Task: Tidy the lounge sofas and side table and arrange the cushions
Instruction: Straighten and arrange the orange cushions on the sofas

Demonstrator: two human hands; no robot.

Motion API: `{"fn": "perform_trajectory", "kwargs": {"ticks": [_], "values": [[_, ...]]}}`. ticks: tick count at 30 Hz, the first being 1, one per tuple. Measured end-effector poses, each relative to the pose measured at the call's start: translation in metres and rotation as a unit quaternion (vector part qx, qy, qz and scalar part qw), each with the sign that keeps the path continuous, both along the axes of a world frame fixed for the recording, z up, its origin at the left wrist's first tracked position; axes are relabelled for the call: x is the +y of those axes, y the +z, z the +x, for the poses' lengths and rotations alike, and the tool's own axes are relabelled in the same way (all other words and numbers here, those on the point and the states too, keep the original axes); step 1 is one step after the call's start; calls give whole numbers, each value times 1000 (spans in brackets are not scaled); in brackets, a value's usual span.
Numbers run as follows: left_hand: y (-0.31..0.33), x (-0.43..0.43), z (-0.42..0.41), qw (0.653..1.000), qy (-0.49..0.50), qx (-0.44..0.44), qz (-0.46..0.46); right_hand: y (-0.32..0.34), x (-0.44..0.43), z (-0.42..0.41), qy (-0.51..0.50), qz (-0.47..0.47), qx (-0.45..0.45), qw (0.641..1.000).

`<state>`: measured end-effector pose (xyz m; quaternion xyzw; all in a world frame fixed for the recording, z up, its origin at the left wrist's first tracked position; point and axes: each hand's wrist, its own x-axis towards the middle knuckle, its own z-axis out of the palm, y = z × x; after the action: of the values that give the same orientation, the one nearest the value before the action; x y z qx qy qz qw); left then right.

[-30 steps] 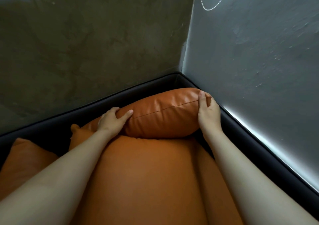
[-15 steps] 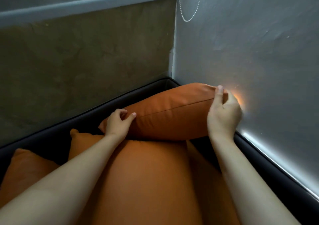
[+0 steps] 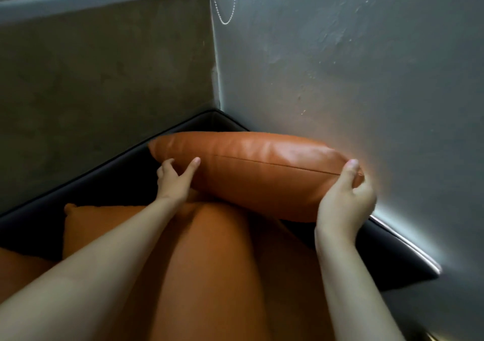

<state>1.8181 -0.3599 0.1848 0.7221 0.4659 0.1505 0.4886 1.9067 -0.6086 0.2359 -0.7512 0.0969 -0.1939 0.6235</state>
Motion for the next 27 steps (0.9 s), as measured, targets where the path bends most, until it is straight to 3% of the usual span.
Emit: {"fn": "perform_trajectory", "kwargs": {"ticks": [4, 12, 20, 27], "values": [[4, -9, 11, 1000, -22, -2, -15, 4, -25, -1, -64, 8, 54, 996], [15, -53, 38, 994, -97, 9, -56, -11, -31, -19, -49, -24, 44, 998], [13, -65, 37, 979, -192, 3, 72, -30, -92, -45, -145, 74, 132, 978], [6, -97, 45, 977, -184, 47, 94, -60, -118, -48, -121, 9, 200, 972]]}}
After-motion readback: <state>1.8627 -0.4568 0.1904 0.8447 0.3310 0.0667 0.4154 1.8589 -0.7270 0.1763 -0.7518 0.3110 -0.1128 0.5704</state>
